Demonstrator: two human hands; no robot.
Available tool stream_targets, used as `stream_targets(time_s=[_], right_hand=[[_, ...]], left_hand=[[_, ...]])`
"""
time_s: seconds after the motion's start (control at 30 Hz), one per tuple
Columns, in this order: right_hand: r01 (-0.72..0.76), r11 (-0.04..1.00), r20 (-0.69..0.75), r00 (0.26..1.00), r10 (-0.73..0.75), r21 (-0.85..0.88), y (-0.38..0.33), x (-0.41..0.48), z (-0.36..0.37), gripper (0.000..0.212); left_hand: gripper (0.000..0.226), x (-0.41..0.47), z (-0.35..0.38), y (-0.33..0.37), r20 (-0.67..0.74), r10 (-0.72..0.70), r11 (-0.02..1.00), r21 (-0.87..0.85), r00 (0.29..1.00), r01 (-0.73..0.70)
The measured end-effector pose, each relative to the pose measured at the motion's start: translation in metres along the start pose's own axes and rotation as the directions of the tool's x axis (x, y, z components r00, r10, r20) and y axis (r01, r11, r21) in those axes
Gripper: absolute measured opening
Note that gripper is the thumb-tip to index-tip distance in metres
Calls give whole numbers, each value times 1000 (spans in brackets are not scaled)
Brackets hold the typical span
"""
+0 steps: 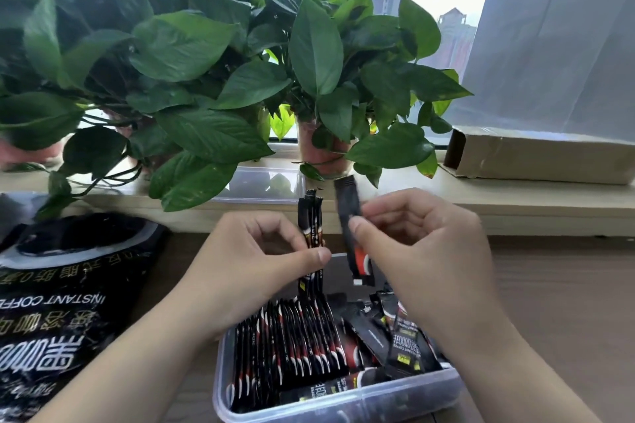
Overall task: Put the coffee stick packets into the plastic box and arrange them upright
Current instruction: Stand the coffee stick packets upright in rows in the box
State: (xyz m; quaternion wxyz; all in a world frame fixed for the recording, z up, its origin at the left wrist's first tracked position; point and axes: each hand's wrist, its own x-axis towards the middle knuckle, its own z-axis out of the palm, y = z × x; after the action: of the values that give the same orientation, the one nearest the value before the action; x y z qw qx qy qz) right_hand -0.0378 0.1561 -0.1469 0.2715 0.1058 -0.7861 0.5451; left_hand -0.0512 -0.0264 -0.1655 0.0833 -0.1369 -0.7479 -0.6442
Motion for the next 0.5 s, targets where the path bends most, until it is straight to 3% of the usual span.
stream_targets(time_s=[0.23, 0.37, 0.5], right_hand=[[126, 992, 77, 989, -127, 21, 10, -10, 14, 10], [142, 989, 246, 958, -147, 37, 14, -18, 13, 40], [260, 964, 143, 957, -251, -52, 19, -20, 19, 38]], left_hand=[[19, -1, 7, 4, 17, -107, 976, -187, 994, 108], [17, 0, 10, 4, 36, -182, 913, -365, 983, 183], [18, 0, 11, 4, 59, -218, 892, -393, 974, 224]])
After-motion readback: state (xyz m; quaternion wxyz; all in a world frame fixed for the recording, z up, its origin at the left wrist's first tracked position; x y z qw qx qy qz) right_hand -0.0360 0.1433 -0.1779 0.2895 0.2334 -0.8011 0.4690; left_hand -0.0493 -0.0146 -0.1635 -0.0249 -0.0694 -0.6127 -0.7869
